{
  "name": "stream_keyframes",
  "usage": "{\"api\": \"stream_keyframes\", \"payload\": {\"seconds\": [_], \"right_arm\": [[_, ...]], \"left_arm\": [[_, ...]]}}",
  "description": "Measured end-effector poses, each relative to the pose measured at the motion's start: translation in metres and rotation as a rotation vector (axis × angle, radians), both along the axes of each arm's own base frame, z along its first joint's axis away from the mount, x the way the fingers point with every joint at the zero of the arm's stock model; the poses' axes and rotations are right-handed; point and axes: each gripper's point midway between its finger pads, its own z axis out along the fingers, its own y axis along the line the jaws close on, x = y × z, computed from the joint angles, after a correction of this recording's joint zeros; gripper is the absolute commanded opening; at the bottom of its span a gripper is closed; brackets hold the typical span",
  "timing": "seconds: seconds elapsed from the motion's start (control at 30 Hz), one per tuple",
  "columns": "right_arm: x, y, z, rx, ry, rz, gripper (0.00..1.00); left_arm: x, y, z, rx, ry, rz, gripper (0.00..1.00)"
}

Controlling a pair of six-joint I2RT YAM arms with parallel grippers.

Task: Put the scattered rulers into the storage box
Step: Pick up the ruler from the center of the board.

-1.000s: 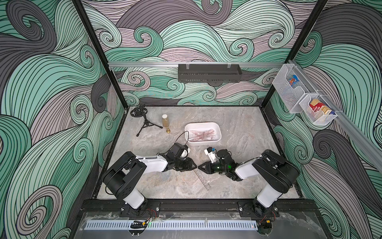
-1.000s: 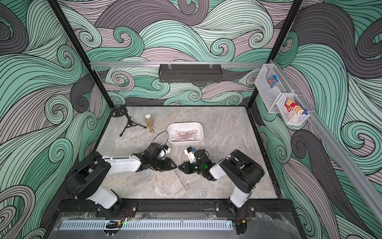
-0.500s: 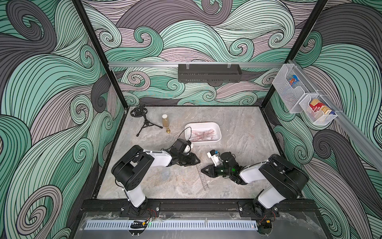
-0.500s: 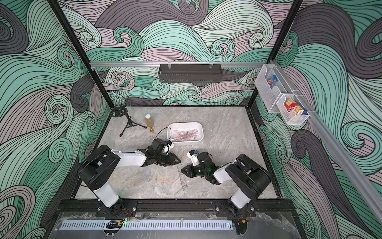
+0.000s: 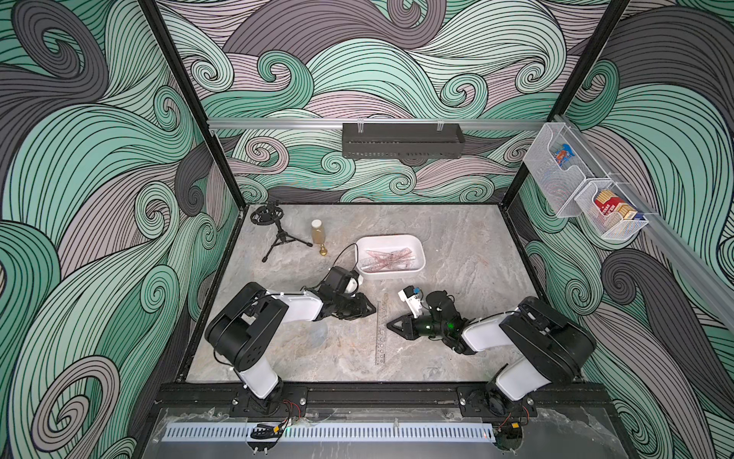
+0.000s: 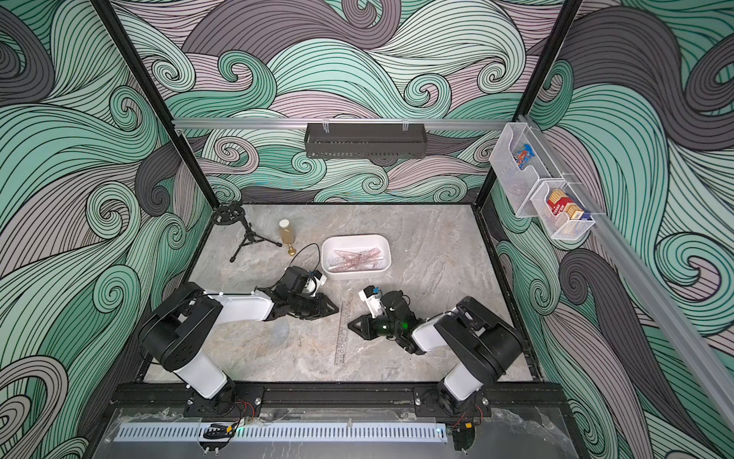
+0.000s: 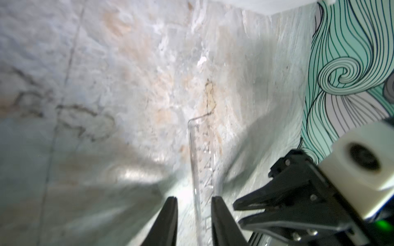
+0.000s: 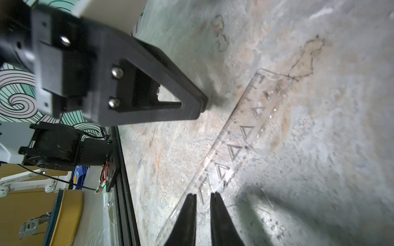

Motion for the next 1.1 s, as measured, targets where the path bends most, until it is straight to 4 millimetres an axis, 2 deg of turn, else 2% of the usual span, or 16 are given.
{"api": "stream_keyframes", "payload": {"seconds": [0.17,0.47,0.73,1.1], "right_arm": [[0.006,-0.007,0.003,0.017,-0.017,-0.026,0.14],[0.001,-0.015,-0.001,0.026,-0.002,-0.045,0.13],[0.001,-0.012,0.002,0.046,-0.002,-0.039,0.13],[0.0,-0.011,0.004,0.055,-0.001,-0.036,0.13]], "left_arm": [[-0.027,-0.003,0.007,-0.081,0.032,-0.053,0.14],[-0.057,-0.025,0.005,-0.135,0.064,-0.145,0.09],[-0.06,-0.016,-0.018,-0.038,0.084,-0.126,0.09],[-0.059,-0.023,-0.016,-0.019,0.063,-0.139,0.1]]}}
